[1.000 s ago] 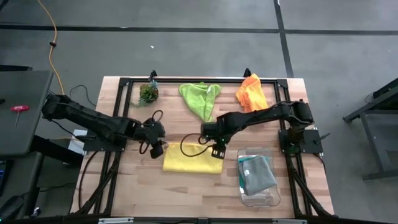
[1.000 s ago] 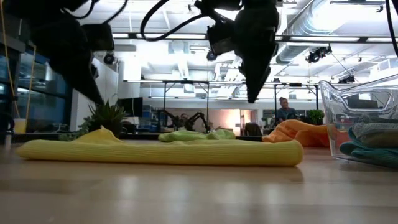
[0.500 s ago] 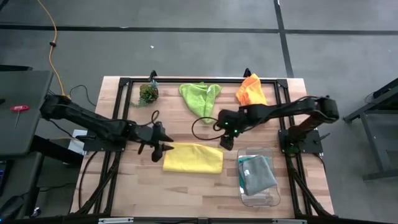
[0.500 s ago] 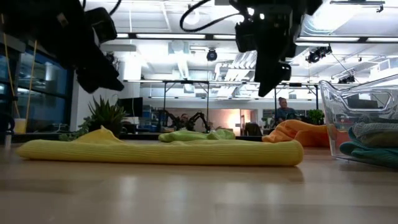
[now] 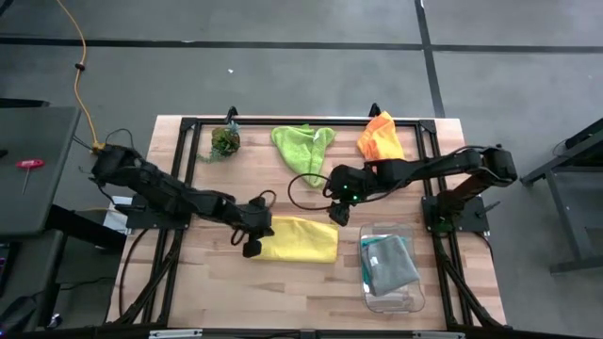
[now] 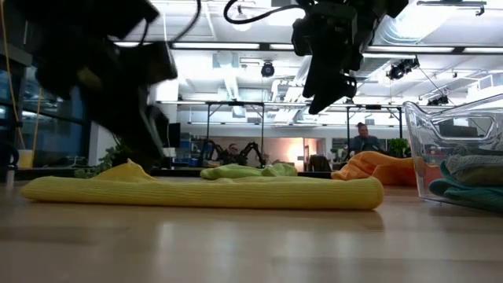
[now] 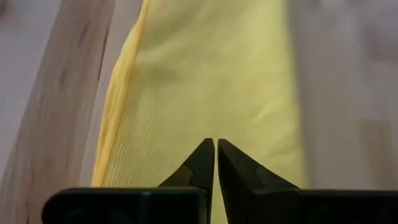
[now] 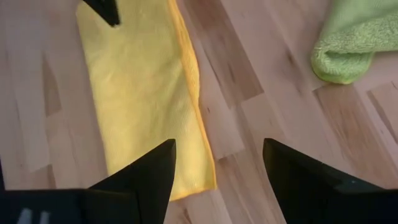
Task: Fold microfiber towels
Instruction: Fold the yellow microfiber cloth
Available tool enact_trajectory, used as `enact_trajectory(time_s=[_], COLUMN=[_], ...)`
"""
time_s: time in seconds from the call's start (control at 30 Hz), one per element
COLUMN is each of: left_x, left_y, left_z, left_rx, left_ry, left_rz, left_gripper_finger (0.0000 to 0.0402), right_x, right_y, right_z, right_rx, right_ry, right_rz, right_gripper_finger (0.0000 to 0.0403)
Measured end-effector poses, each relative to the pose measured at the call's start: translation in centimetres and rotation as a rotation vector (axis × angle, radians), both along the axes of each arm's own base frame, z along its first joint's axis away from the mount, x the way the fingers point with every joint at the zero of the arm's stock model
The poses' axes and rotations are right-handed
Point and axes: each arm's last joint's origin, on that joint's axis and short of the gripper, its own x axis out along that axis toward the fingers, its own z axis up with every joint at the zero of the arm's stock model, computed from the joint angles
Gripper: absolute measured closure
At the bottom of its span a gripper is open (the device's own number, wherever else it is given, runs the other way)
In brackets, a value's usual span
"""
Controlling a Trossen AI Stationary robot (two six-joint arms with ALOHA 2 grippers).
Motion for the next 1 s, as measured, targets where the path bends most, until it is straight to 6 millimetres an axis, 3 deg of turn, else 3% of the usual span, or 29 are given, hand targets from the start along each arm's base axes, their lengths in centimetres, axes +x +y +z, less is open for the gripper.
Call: enact_trajectory(time_s=[0.3,0.57,0.77,1.0], left_x=[-0.3,-2.8,-5.3,-7.0], left_y=[0.4,3.8,6.0,5.9], left_z=[-3.1,-3.8,-3.5,-3.1], left_rx=[0.015,0.03,0.003,-0.04], left_ry=[0.128,0.155,0.152,0.122], left_rz=[0.06,0.293,0.469,0.504], left_gripper_finger=[0.0401,0.0401,0.0401,0.0401], right_x=[0.3,0.5,0.5,1.1], right_y=[-0.1,-0.3,-1.6,-4.0], right_z=[0.2,0.4,0.4,-1.4], right_rx=[-0.02,-0.007,0.068,0.354], right_ry=[-0.041,-0.069,-0.063,0.023], right_rz=[0.025,-0.001,-0.167,-0.479], right_gripper_finger=[0.0169,0.0169,0.0169,0.0169])
